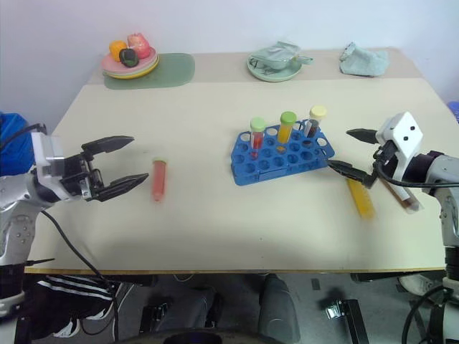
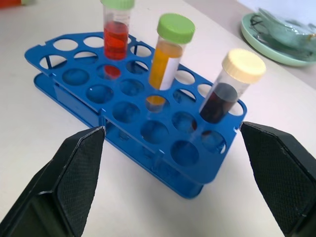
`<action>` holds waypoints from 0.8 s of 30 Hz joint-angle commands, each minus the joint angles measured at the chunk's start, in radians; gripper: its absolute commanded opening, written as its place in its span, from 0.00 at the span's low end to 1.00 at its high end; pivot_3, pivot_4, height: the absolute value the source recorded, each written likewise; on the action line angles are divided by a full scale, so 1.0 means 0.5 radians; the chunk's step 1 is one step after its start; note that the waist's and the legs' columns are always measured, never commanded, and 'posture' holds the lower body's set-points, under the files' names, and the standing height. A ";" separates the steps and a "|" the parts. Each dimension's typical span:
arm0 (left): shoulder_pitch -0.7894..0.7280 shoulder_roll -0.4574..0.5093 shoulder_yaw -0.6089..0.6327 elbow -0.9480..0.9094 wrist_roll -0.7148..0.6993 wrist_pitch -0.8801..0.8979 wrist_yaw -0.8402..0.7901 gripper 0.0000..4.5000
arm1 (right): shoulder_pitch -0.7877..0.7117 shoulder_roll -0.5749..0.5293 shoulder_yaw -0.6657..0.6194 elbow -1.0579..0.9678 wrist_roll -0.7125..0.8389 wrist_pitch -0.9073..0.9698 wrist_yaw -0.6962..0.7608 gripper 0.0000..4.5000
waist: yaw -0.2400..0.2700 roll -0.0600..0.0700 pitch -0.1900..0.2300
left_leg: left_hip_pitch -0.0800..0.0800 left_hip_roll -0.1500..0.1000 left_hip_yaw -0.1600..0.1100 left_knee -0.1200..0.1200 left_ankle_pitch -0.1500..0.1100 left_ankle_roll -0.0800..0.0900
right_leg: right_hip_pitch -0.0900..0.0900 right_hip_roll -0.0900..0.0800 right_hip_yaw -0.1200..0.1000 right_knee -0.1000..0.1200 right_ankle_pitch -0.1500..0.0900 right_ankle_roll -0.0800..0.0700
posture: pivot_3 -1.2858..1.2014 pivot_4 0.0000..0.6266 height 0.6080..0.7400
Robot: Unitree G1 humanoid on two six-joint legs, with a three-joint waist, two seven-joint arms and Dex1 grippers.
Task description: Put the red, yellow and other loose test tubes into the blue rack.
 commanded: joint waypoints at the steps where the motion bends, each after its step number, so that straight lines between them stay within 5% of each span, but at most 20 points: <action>1: -0.015 -0.002 0.032 -0.025 -0.006 -0.049 0.010 0.99 | -0.093 -0.038 0.018 0.008 -0.020 -0.026 -0.005 1.00 | -0.001 0.000 0.000 | 0.000 0.001 0.002 0.000 0.000 0.000 | -0.001 0.001 0.001 0.000 0.000 0.000 | 0.52 0.24 1.00; 13: -0.050 -0.049 -0.022 0.065 -0.004 -0.108 -0.062 0.99 | -0.346 -0.202 0.078 0.078 -0.100 0.422 -0.209 1.00 | 0.001 0.000 0.000 | -0.001 0.004 0.019 -0.002 -0.001 0.001 | -0.011 0.004 0.012 0.001 0.003 -0.003 | 0.52 0.24 1.00; 19: -0.067 -0.077 -0.039 0.162 0.012 -0.182 -0.119 0.99 | -0.471 -0.425 0.330 0.347 -0.293 0.739 -0.187 1.00 | 0.001 0.000 0.000 | -0.002 0.005 0.023 -0.002 -0.001 0.002 | -0.012 0.005 0.015 0.000 0.003 -0.003 | 0.52 0.24 1.00; 24: -0.150 -0.152 -0.149 0.144 0.009 -0.185 -0.119 0.99 | -0.862 -0.522 0.637 0.613 -0.395 1.165 -0.021 1.00 | -0.003 0.002 0.001 | -0.002 0.005 0.029 -0.002 -0.002 0.003 | -0.015 0.006 0.023 0.000 0.005 -0.003 | 0.52 0.24 1.00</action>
